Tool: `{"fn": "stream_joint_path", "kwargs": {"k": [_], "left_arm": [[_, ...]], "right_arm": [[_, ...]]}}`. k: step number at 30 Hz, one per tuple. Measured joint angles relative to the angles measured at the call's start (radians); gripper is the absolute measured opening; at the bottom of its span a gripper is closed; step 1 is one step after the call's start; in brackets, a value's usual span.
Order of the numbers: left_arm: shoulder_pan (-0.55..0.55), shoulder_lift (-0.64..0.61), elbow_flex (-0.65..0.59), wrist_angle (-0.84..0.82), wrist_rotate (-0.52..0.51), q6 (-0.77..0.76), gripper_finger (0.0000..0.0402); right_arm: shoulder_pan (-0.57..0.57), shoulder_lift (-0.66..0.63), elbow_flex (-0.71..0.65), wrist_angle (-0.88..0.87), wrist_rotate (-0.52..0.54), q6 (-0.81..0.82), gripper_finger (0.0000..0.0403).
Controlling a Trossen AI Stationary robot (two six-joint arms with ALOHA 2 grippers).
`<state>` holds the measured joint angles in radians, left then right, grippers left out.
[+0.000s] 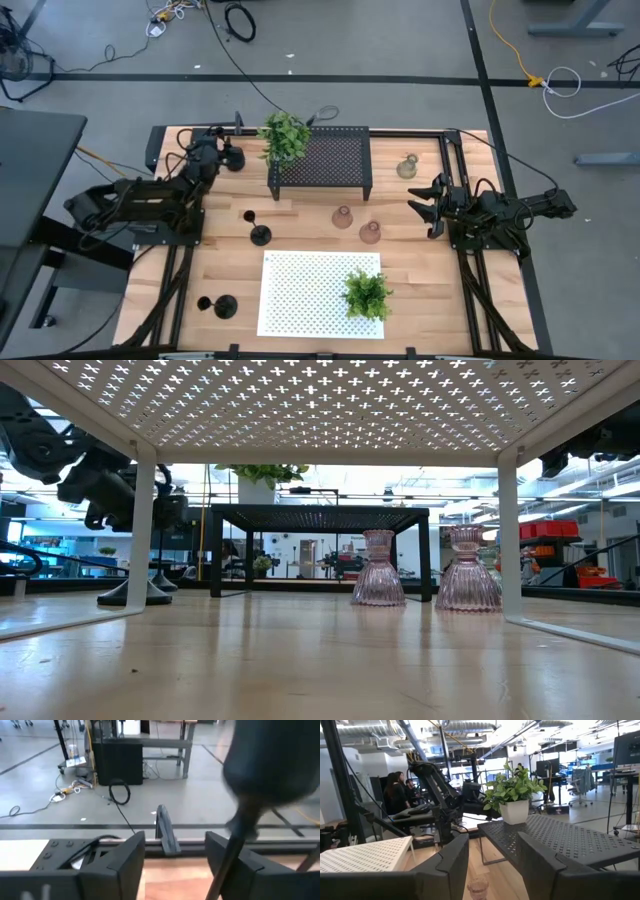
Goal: Pick & Place candle stick holders
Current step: Put the big black candle holder on the black shelf
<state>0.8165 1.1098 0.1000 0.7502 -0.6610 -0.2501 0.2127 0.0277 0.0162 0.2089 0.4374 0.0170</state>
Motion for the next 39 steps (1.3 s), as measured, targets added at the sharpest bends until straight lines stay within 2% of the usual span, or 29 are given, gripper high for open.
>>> {"fn": "stream_joint_path", "kwargs": {"k": [3, 7, 9, 21, 26, 30, 33, 37, 39], "left_arm": [[-0.002, 0.018, 0.000, 0.001, -0.014, 0.014, 0.0143], [-0.003, 0.022, 0.000, 0.002, -0.016, 0.025, 0.0041], [-0.003, 0.022, 0.000, 0.001, -0.016, 0.025, 0.0013], [-0.038, 0.020, -0.001, -0.001, -0.001, 0.028, 0.0003], [-0.097, 0.020, 0.027, -0.001, 0.115, 0.062, 0.0003], [-0.155, 0.019, 0.093, -0.048, 0.076, 0.121, 0.0002], [-0.188, -0.005, 0.177, -0.180, 0.063, 0.159, 0.0002], [-0.233, -0.053, 0.315, -0.495, 0.058, 0.157, 0.0002], [-0.264, -0.081, 0.382, -0.615, 0.024, 0.157, 0.0002]], "right_arm": [[0.000, 0.000, 0.000, 0.000, 0.000, 0.000, 0.0162], [0.000, 0.000, 0.000, -0.001, 0.000, 0.000, 0.0162], [0.000, 0.000, 0.000, -0.001, 0.000, 0.000, 0.0162], [0.000, 0.000, 0.000, -0.002, 0.000, 0.000, 0.0162], [0.000, 0.000, 0.000, -0.002, 0.000, 0.000, 0.0162], [0.000, 0.000, 0.000, -0.002, 0.000, 0.000, 0.0162], [0.000, 0.000, 0.000, -0.002, 0.000, 0.000, 0.0162], [0.000, 0.000, 0.000, -0.009, 0.000, 0.005, 0.0162], [0.000, 0.000, 0.000, -0.013, 0.000, 0.005, 0.0162]]}}
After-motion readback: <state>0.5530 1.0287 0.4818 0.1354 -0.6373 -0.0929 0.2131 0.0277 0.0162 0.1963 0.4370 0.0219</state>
